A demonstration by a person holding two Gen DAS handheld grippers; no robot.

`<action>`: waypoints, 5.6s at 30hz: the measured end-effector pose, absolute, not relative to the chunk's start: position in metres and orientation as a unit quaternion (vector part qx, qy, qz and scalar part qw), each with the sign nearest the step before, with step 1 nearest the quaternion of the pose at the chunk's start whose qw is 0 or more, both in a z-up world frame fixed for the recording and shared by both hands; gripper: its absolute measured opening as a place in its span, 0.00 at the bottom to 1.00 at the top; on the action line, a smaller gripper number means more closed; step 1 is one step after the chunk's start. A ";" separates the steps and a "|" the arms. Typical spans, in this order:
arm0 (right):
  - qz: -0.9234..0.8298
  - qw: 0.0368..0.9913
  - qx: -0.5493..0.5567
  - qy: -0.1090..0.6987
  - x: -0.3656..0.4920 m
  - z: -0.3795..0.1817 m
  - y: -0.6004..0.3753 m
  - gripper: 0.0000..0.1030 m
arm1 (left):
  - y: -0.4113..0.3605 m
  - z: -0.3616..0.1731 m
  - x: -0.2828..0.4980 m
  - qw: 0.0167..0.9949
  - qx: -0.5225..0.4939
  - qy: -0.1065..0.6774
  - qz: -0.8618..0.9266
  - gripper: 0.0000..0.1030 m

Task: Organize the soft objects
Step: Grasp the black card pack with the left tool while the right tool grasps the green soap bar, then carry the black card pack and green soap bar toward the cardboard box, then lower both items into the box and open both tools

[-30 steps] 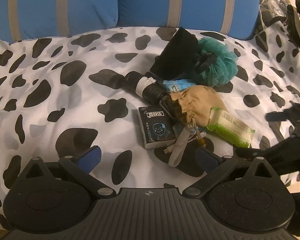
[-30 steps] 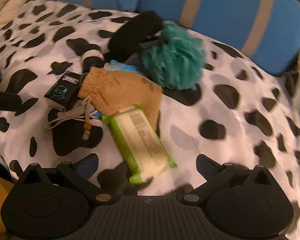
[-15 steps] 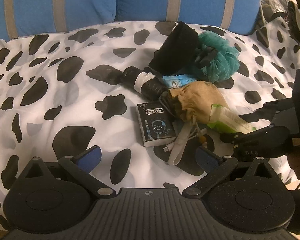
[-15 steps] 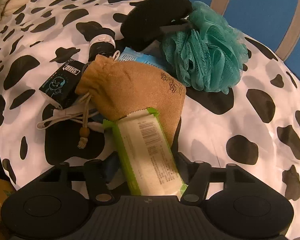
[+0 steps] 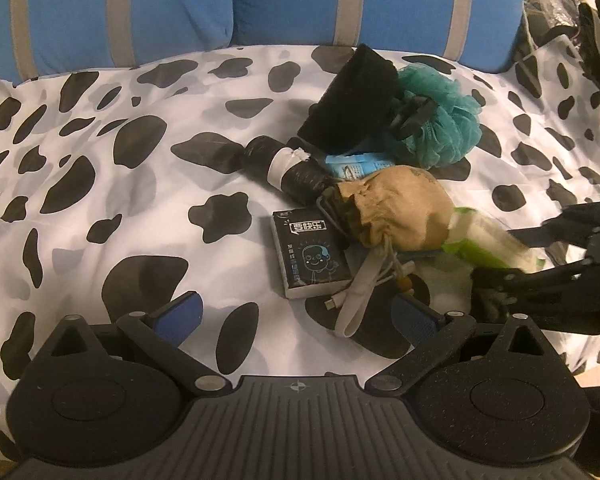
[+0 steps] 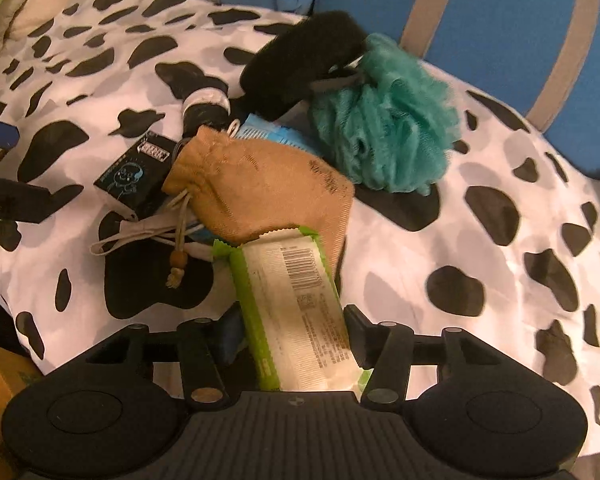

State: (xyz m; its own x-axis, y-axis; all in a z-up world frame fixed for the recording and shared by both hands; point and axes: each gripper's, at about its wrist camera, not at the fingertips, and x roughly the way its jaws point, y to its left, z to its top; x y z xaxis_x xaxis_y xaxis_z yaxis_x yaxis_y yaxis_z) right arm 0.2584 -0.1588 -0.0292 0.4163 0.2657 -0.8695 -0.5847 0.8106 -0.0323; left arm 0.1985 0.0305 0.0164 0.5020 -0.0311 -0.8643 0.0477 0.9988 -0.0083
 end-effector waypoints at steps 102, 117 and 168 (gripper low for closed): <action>0.233 0.832 -0.083 0.496 0.088 0.021 -0.205 0.52 | 0.016 0.017 0.063 0.858 -0.046 0.505 -0.077 0.46; 0.240 0.789 -0.111 0.555 0.054 -0.005 -0.188 0.52 | 0.001 -0.001 0.029 0.828 -0.027 0.557 -0.069 0.46; 0.216 0.796 -0.120 0.553 0.063 -0.009 -0.188 0.96 | 0.000 -0.006 0.041 0.824 -0.032 0.564 -0.040 0.66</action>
